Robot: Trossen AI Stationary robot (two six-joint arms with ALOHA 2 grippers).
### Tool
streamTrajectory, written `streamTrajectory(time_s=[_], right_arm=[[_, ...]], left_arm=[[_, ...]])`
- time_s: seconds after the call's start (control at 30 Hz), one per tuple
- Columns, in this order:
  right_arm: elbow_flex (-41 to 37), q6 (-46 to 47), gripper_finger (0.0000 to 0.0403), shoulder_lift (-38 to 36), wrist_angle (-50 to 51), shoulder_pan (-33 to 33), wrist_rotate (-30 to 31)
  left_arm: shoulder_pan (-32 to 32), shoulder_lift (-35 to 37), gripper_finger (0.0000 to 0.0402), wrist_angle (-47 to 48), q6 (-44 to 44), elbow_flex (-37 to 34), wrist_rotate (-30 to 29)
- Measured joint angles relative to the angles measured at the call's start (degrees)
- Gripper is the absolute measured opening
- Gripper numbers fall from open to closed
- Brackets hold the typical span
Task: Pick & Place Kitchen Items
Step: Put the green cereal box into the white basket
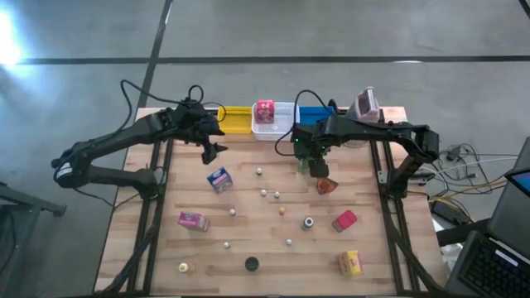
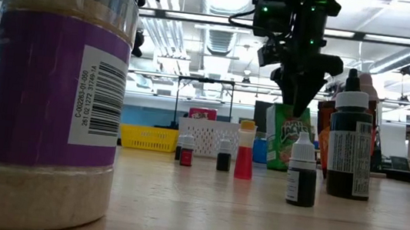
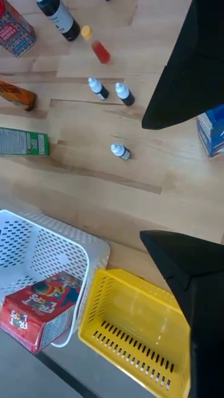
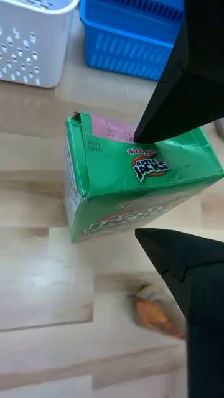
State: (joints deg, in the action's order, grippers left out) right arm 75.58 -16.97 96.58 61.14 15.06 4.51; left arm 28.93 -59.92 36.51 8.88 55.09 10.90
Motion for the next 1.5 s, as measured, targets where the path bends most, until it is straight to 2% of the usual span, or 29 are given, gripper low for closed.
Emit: streamTrajectory(time_s=[0.27,0.57,0.8,1.17,1.5], right_arm=[[-0.31,0.31,0.024,-0.42,-0.78,0.68,-0.26],[-0.68,1.27,0.0219,0.47,-1.21,0.96,-0.24],[-0.99,3.89,0.0212,-2.09,-0.18,0.49,-1.53],[-1.03,3.25,0.0245,-5.86,0.15,-0.82,-2.3],[-1.01,0.48,0.0265,-2.66,-0.77,-0.44,-0.16]], left_arm=[[0.0,0.02,0.0284,-0.01,0.07,0.0,-0.01],[0.0,0.04,0.0284,0.0,-0.01,0.0,-0.01],[0.0,0.04,0.0284,0.0,-0.02,0.0,-0.01],[0.0,0.07,0.0284,-0.02,-0.1,0.0,-0.01],[0.0,0.07,0.0284,-0.04,-0.45,0.0,-0.01]])
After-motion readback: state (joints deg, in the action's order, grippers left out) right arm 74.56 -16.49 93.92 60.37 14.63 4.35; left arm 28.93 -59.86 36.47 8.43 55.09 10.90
